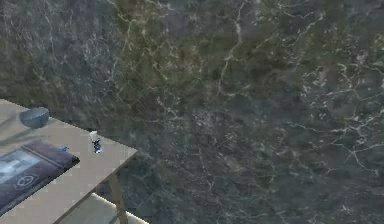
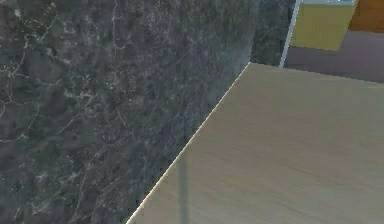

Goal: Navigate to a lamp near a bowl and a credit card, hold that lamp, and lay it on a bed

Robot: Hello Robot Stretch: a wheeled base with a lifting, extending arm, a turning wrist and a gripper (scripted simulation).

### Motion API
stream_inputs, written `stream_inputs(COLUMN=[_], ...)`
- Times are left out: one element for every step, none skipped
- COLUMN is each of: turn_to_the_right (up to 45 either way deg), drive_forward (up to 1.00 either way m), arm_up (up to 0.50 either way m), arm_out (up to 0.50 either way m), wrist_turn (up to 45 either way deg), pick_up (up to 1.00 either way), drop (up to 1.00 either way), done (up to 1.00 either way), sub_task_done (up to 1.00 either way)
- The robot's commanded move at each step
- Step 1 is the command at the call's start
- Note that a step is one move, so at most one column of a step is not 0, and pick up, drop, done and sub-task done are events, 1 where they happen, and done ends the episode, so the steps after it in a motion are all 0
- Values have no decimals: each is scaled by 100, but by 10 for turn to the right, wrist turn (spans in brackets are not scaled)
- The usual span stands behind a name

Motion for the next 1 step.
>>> stream_inputs(turn_to_the_right=[0], drive_forward=[5], arm_up=[0], arm_out=[0], wrist_turn=[0], pick_up=[0], drop=[0], done=[0], sub_task_done=[0])
